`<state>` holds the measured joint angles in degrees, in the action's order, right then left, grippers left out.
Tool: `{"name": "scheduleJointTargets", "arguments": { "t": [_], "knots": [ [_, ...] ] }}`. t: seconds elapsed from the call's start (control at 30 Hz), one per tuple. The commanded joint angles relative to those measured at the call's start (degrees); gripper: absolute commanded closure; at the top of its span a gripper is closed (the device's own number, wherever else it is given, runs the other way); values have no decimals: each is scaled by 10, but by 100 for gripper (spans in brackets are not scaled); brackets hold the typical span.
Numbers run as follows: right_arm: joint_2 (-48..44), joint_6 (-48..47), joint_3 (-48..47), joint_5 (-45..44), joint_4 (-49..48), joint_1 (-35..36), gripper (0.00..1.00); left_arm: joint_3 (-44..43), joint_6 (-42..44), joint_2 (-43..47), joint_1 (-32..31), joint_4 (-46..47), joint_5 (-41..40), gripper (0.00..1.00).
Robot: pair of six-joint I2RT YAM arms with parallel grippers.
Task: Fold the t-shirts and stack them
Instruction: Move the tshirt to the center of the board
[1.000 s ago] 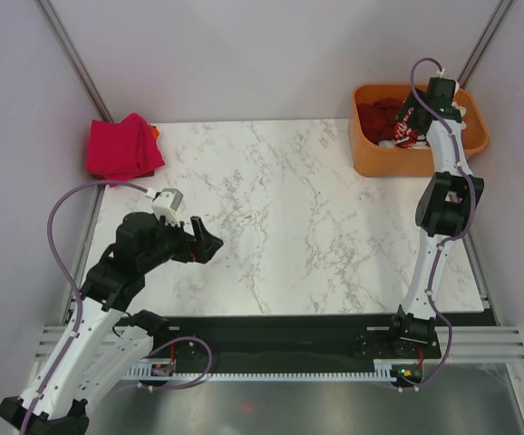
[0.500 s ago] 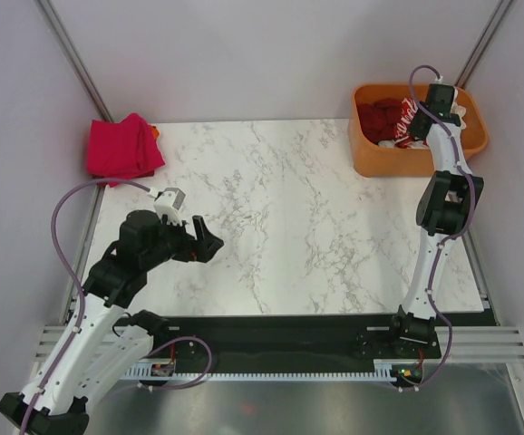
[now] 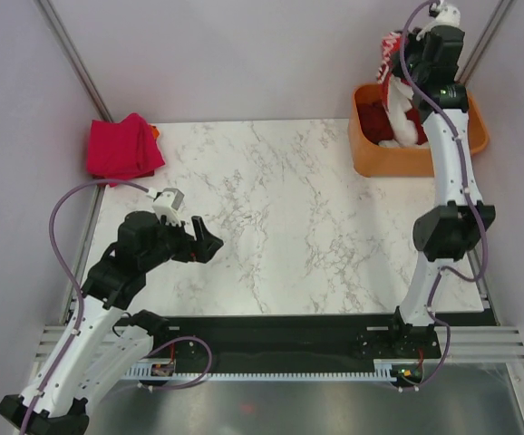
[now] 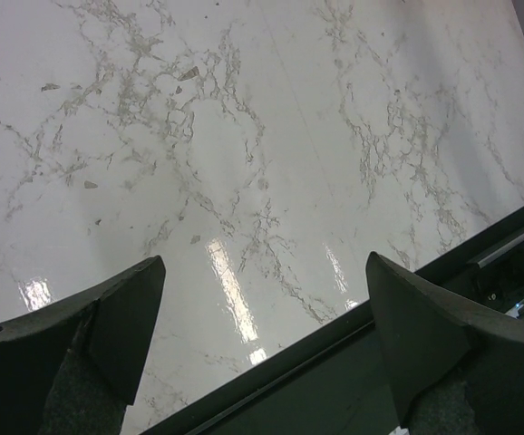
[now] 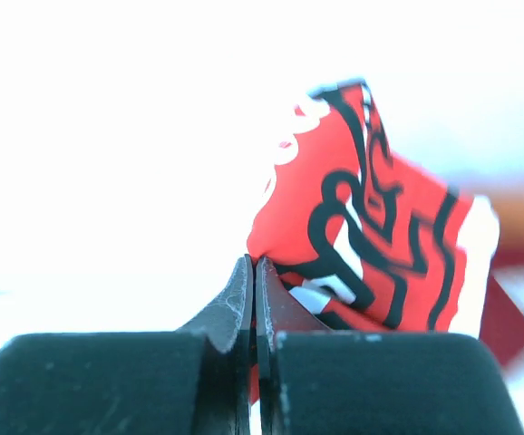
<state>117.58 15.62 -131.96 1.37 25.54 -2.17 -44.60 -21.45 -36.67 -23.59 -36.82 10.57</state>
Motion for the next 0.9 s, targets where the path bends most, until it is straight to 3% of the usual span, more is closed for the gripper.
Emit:
{"name": "scheduleJointTargets", "arguments": {
  "t": [0.0, 0.1, 0.17, 0.23, 0.27, 0.3, 0.33, 0.4, 0.47, 0.53, 0.6, 0.63, 0.77, 0.87],
  "knots": [
    [-161, 13, 2, 128, -204, 45, 100, -2, -8, 8, 1, 3, -7, 0],
    [-201, 49, 24, 184, -307, 48, 100, -3, -8, 12, 2, 3, -9, 0],
    [-220, 76, 57, 126, -346, 52, 100, -2, -8, 13, 2, 3, -10, 0],
    [-186, 84, 2, 116, -279, 53, 100, -2, -8, 15, 2, 3, -10, 0],
    [-117, 62, -136, 122, -214, 53, 100, -2, -8, 14, 2, 2, -11, 0],
    [-90, 52, -196, 115, -91, 53, 100, -4, -7, 16, 2, 2, -10, 0],
    [-78, 42, -223, 100, -50, 53, 100, -4, -7, 17, 2, 2, -9, 0],
    [-136, 26, -97, 65, -17, 52, 99, -2, -7, 20, 2, 2, -10, 0],
    [-199, 28, 112, 56, -11, 60, 3, -2, -7, 21, 2, 2, -13, 0],
    [-188, 21, 169, -2, 103, 74, 2, -2, -8, 21, 2, 2, -13, 0],
    [-168, 32, 253, -80, 158, 79, 2, -2, -7, 19, 2, 2, -10, 0],
    [-171, 33, 314, -83, 159, 80, 2, -2, -8, 18, 2, 3, -7, 0],
    [-254, 21, 410, -103, 114, 82, 2, -3, -8, 19, 2, 2, -6, 0],
    [-287, 12, 411, -102, 125, 83, 2, -3, -8, 16, 2, 2, -4, 0]
  ]
}}
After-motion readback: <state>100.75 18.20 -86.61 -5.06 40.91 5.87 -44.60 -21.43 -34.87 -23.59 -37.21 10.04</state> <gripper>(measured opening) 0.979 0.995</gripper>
